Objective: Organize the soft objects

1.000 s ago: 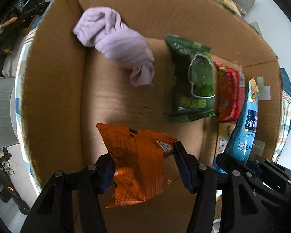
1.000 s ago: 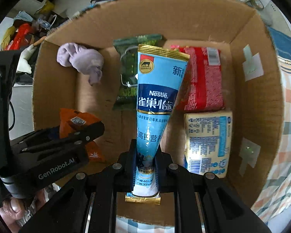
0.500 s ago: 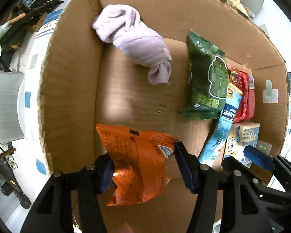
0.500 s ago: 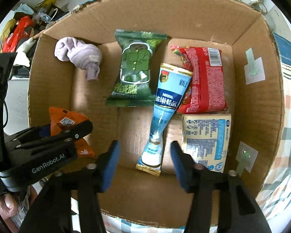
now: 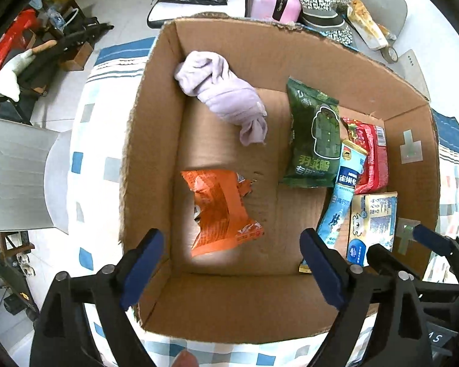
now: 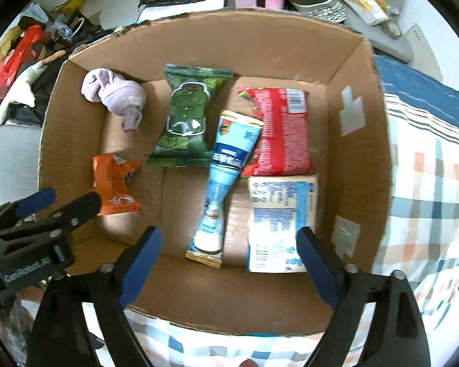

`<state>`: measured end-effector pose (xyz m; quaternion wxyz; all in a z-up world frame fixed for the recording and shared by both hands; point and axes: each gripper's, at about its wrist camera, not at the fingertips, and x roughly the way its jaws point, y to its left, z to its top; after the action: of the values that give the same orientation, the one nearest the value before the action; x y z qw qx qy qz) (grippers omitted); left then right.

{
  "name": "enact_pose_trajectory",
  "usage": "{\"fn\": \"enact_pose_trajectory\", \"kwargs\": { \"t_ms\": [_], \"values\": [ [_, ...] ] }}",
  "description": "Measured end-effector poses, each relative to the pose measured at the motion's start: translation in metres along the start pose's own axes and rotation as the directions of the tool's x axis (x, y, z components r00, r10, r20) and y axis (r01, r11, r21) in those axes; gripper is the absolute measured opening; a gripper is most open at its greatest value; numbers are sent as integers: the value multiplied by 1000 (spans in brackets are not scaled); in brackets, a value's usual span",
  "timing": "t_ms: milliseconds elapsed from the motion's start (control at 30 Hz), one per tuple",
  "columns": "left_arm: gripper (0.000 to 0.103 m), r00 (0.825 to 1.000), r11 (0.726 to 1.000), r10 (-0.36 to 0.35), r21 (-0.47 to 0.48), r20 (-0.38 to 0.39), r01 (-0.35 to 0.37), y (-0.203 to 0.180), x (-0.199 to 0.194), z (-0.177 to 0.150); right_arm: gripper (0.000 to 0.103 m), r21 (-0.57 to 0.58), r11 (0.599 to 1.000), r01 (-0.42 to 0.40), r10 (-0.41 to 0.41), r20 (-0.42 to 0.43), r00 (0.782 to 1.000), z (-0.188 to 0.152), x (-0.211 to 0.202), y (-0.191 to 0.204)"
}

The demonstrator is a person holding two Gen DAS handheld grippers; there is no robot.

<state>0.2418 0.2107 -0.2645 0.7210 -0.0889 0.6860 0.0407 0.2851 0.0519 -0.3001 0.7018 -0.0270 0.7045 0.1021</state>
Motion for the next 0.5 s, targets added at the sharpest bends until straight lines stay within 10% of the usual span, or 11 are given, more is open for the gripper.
{"fn": "enact_pose_trajectory", "kwargs": {
  "t_ms": [500],
  "values": [
    [94,985,1000,21,-11,172,-20,1,-56,-38,102,14,998,56,-57,118,991,-40,-52,-12]
  ]
}}
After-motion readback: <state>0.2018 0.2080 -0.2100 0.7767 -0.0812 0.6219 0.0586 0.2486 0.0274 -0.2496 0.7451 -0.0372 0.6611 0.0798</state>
